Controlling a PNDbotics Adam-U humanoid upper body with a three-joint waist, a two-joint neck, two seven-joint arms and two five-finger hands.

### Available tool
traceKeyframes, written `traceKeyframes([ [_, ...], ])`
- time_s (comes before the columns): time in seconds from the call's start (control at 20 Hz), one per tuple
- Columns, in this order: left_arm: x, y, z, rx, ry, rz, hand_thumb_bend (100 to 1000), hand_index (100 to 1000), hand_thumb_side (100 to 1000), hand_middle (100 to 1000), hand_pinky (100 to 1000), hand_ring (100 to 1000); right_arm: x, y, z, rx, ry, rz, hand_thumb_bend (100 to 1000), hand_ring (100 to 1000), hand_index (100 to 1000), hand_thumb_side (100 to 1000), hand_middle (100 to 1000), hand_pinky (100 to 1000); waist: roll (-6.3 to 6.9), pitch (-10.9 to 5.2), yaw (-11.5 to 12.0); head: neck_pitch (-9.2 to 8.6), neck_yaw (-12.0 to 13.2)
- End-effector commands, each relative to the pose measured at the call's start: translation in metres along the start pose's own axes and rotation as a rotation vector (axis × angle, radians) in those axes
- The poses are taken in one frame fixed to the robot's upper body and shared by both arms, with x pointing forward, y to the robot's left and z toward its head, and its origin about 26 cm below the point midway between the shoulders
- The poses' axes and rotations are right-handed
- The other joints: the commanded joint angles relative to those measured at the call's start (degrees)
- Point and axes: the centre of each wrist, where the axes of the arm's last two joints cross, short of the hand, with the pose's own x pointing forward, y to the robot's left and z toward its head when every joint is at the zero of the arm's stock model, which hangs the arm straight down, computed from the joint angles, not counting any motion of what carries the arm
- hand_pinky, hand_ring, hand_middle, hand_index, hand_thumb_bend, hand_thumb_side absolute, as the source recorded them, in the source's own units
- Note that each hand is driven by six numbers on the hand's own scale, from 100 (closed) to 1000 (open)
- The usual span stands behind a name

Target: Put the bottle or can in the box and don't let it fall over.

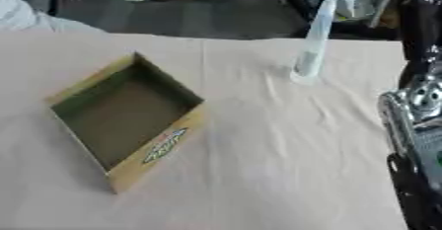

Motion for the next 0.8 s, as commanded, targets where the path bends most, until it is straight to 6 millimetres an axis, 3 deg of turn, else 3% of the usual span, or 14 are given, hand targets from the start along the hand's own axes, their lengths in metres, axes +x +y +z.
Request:
traceKeyframes([
  [0.05,0.008,0.002,-0.006,-0.003,-0.037,0.002,187,890,802,716,714,769,0.011,0.000,-0.006,0.006,-0.038,-0.009,100,720,787,529,779,739,0.09,-0.82,0.04,-0.79,-0.05],
  [0.3,0.008,0.001,-0.006,-0.006,-0.038,0.003,188,890,799,716,713,769,0.006,0.010,-0.007,0.018,0.016,-0.051,100,704,825,558,765,734,0.06,-1.04,0.17,-1.16,-0.33],
  [0.45,0.008,0.001,-0.005,-0.007,-0.037,0.004,188,890,800,716,713,769,-0.003,0.018,-0.007,0.020,0.097,-0.126,100,645,868,622,741,680,0.06,-1.05,0.27,-1.33,-0.47],
  [0.65,0.008,0.000,-0.005,-0.009,-0.036,0.005,188,890,800,716,713,770,-0.014,0.027,-0.006,-0.002,0.237,-0.276,100,515,940,707,670,494,0.05,-1.04,0.38,-1.23,-0.55],
  [0.8,0.008,0.000,-0.005,-0.010,-0.035,0.005,188,890,800,716,713,770,-0.023,0.033,-0.005,-0.036,0.357,-0.384,100,336,963,796,443,246,0.05,-1.07,0.43,-1.19,-0.64],
])
